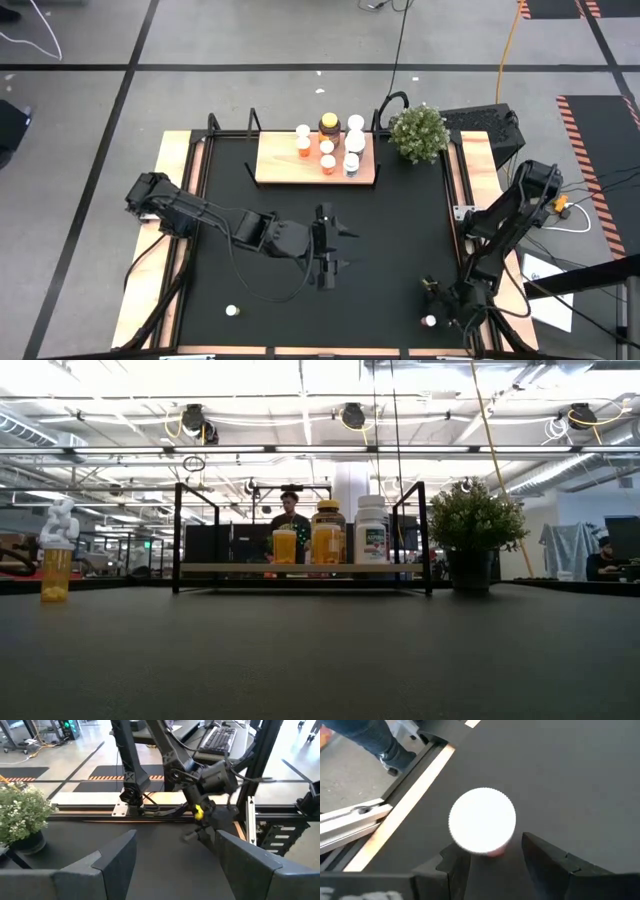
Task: Pick and place medicine bottles onto shelf by color
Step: Put the pink pill bottle on the shelf aligned with the other pink pill bottles
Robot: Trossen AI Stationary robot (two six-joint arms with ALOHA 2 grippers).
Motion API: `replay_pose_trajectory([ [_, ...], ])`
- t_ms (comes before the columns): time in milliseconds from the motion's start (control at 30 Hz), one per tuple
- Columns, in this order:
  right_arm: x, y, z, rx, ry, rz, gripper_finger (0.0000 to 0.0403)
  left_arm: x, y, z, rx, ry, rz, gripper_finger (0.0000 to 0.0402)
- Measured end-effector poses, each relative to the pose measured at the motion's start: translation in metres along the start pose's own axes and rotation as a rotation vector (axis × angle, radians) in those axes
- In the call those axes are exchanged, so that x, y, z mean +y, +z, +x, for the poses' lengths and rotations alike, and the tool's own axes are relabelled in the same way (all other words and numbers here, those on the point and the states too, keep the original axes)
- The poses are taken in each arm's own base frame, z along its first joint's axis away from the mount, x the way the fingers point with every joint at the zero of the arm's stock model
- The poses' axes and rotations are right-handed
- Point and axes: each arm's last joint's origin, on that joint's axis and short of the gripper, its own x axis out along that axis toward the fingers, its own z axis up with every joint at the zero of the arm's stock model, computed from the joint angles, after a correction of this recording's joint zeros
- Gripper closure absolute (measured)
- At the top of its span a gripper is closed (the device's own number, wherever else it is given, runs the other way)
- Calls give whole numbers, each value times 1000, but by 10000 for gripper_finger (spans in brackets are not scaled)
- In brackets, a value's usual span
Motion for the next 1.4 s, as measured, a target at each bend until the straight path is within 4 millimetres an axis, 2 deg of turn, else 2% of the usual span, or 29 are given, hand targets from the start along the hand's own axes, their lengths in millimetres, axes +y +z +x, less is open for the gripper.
replay_pose_trajectory([
  [200, 0, -1, 15, -26, -11, 7, 242, 7, 4, 2, -30, 18, -17, 135],
  [433, -2, 2, 16, -52, -21, 63, 313, 8, 7, 2, -62, 17, -29, 135],
  [533, -11, 11, 11, -74, -31, 145, 325, 8, 7, 3, -62, 18, -32, 135],
  [667, -33, 26, 1, -105, -59, 277, 312, 11, 4, 7, -46, 12, -49, 135],
  [800, -66, 40, -10, -163, -128, 410, 292, 20, -1, 11, -1, 29, -54, 135],
  [967, -107, 60, -22, -240, -206, 541, 292, 35, -10, 14, 109, 17, -206, 135],
  [1067, -125, 74, -29, -266, -241, 534, 294, 42, -19, 26, 159, -61, -274, 135],
  [1200, -143, 92, -40, -301, -278, 493, 294, 49, -39, 49, 209, -109, -185, 135],
  [1400, -160, 106, -52, -311, -282, 428, 294, 68, -55, 68, 254, -231, -144, 135],
])
